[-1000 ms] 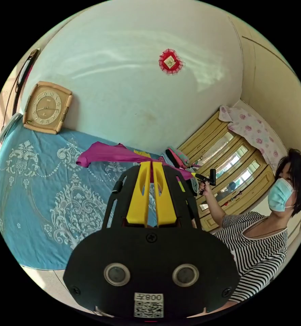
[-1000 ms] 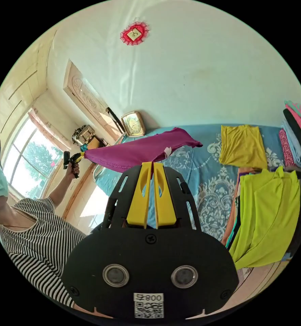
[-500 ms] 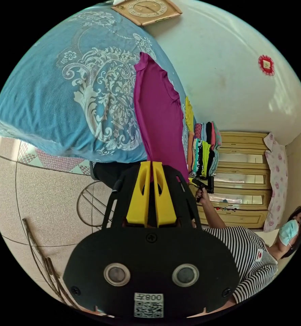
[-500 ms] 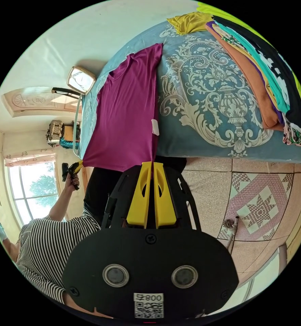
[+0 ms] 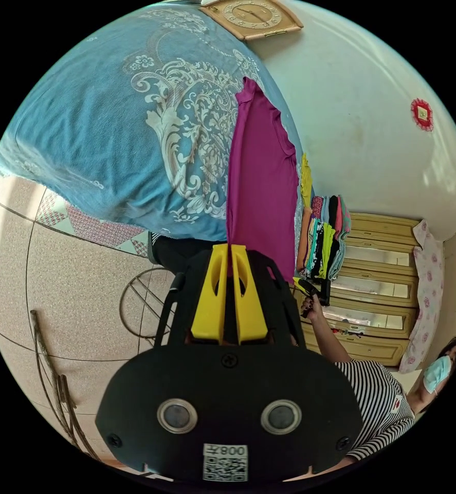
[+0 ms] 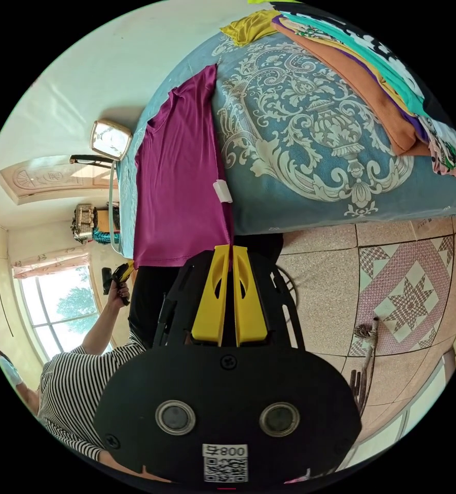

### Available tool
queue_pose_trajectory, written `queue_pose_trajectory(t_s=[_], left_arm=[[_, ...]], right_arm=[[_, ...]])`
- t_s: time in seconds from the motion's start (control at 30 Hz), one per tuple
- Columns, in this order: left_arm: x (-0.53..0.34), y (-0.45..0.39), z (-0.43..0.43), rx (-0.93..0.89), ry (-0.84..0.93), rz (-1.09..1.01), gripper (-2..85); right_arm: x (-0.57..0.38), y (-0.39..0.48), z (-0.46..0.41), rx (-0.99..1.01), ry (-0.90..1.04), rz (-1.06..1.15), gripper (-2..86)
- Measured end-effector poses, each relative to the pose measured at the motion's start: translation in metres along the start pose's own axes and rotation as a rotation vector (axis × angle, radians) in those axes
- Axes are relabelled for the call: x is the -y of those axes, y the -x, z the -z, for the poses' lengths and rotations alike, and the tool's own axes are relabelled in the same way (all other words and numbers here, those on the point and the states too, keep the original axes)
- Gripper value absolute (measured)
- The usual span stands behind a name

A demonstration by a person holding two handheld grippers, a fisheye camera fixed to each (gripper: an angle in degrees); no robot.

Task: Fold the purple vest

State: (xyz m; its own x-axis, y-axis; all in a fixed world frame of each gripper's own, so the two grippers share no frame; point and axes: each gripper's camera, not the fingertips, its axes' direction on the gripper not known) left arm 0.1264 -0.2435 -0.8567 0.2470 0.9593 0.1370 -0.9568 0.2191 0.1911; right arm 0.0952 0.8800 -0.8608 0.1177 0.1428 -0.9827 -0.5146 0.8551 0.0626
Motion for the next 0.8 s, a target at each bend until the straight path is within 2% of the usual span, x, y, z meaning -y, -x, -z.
queue_pose_trajectory(t_s=[0.53, 0.7, 0.8], left_arm=[[-0.008, 0.093, -0.028, -0.059, -0.103, 0.086, 2.1], [0.025, 0.092, -0.046, -0.107, -0.121, 0.048, 2.3], [0.069, 0.074, -0.075, -0.135, -0.1, -0.016, 2.5]], right_arm=[[-0.031, -0.042, -0.006, 0.148, -0.079, -0.125, 0.1], [-0.012, -0.016, 0.014, 0.14, -0.147, -0.067, 0.0], [0.031, 0.027, 0.02, 0.097, -0.162, 0.025, 0.0]])
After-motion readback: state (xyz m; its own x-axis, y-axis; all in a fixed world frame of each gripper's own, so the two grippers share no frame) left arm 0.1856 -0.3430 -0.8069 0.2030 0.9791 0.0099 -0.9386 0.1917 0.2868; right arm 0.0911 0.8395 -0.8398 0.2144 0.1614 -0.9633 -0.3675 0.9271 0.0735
